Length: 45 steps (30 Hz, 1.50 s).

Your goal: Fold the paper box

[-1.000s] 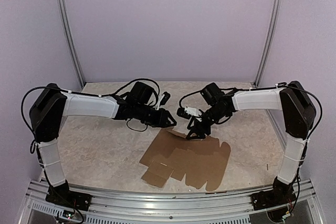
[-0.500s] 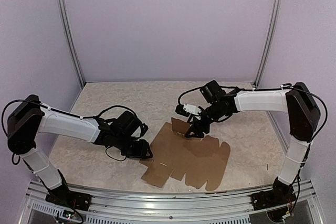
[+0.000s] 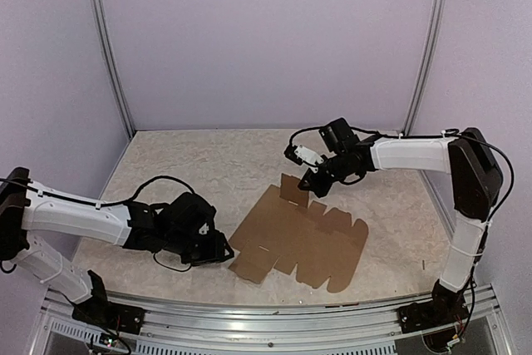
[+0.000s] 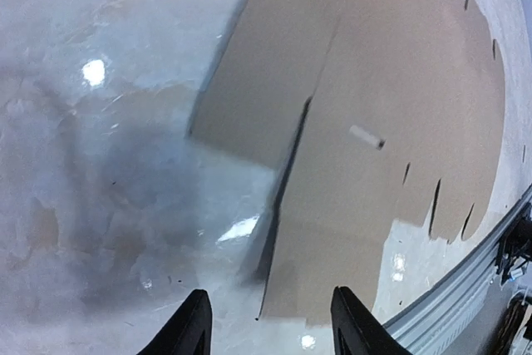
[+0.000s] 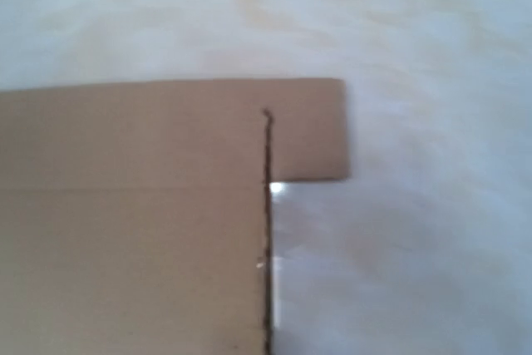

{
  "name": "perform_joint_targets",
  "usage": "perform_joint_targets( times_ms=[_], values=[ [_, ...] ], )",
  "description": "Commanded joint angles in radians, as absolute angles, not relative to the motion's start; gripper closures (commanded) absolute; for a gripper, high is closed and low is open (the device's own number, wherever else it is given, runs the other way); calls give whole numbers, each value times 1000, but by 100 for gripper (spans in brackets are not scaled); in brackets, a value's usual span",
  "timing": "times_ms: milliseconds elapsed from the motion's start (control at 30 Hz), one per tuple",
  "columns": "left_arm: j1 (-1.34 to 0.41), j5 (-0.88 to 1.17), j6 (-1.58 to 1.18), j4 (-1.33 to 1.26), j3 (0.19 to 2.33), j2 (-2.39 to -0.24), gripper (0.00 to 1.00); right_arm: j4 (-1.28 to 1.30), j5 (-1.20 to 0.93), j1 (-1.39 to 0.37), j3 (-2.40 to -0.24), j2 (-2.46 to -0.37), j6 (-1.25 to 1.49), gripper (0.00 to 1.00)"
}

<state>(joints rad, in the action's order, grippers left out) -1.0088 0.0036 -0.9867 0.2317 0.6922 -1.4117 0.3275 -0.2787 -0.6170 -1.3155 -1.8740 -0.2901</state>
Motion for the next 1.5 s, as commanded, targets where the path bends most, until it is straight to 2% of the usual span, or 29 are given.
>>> perform_joint_targets(
  times_ms=[0, 100, 233, 600, 800, 933, 1000, 1100, 1233, 1333, 1400, 1467],
  values=[
    [-1027, -110, -1219, 131, 596, -1361, 50, 269, -280, -540, -1268, -1792, -169, 100],
    [-1029, -146, -1285, 32, 543, -1346, 49, 231, -294, -499, -1209, -1753, -110, 100],
    [-1019, -180, -1257, 9, 578, -1381, 46, 198, -340, -460, -1168, -1731, -56, 100],
    [-937, 8, -1134, -216, 711, -1654, 47, 174, -358, -431, -1141, -1719, -29, 100],
    [-928, 16, -1124, -227, 737, -1686, 62, 180, -370, -427, -1121, -1699, -34, 100],
    [-917, 22, -1121, -239, 729, -1670, 80, 215, -388, -427, -1110, -1680, -70, 100],
    [-901, 58, -1112, -249, 727, -1669, 87, 263, -395, -424, -1130, -1664, -105, 88],
    [-876, 123, -1074, -235, 733, -1663, 92, 379, -359, -417, -1203, -1612, -176, 64],
    [-834, 222, -977, -126, 778, -1635, 95, 433, -336, -421, -1250, -1489, -245, 46],
    [-798, 305, -869, 55, 880, -1639, 95, 400, -408, -457, -1220, -1434, -259, 43],
    [-774, 348, -799, 177, 940, -1652, 95, 379, -444, -514, -1180, -1452, -263, 47],
    [-742, 384, -738, 307, 997, -1675, 94, 375, -463, -588, -1151, -1508, -286, 55]
  ],
)
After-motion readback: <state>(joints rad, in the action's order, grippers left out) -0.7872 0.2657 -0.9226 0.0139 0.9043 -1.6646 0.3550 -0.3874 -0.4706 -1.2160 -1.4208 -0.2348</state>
